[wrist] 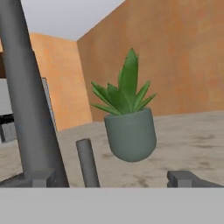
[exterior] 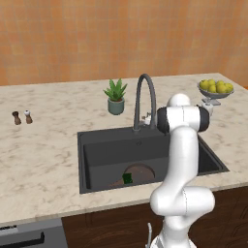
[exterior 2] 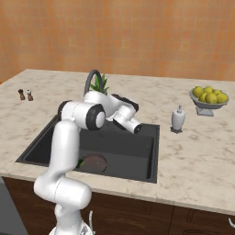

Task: Pick the pan and sponge and place them into the sink. Then turn on the water.

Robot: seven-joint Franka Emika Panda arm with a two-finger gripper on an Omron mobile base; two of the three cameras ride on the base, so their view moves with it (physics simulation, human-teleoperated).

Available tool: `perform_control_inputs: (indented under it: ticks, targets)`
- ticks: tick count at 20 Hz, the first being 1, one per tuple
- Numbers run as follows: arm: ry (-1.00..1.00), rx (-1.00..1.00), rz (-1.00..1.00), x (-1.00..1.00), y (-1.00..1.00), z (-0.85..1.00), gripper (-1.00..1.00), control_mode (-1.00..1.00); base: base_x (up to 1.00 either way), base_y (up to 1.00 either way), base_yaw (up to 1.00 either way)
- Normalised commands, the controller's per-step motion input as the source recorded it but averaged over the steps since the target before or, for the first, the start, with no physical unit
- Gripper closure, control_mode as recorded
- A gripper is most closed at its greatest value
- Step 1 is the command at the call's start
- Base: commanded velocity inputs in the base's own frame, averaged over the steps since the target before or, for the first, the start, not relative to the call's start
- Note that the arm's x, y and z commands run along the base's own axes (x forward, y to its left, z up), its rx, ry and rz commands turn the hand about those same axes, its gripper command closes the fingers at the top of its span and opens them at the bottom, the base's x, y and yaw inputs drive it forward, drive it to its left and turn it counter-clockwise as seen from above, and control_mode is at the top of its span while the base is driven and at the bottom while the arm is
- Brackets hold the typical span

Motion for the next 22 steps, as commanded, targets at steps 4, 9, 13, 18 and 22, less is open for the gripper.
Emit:
perform_control_inputs:
  ticks: [4, 9, 13, 18, 22]
  targets:
    - [0.00, 0.00, 0.00, 0.49, 0.00, -0.25, -1.00, -1.00, 0.00, 0.00, 0.00]
    - [0.00, 0.00, 0.00, 0.48, 0.00, -0.21, -1.00, -1.00, 0.00, 0.00, 0.00]
    - [0.00, 0.00, 0.00, 0.47, 0.00, -0.15, 1.00, -1.00, 0.00, 0.00, 0.00]
    - [0.00, 0.00, 0.00, 0.33, 0.00, -0.08, 1.00, -1.00, 0.00, 0.00, 0.00]
    - [0.07, 0.00, -0.09, 0.10, -0.15, 0.00, 1.00, -1.00, 0.00, 0.00, 0.00]
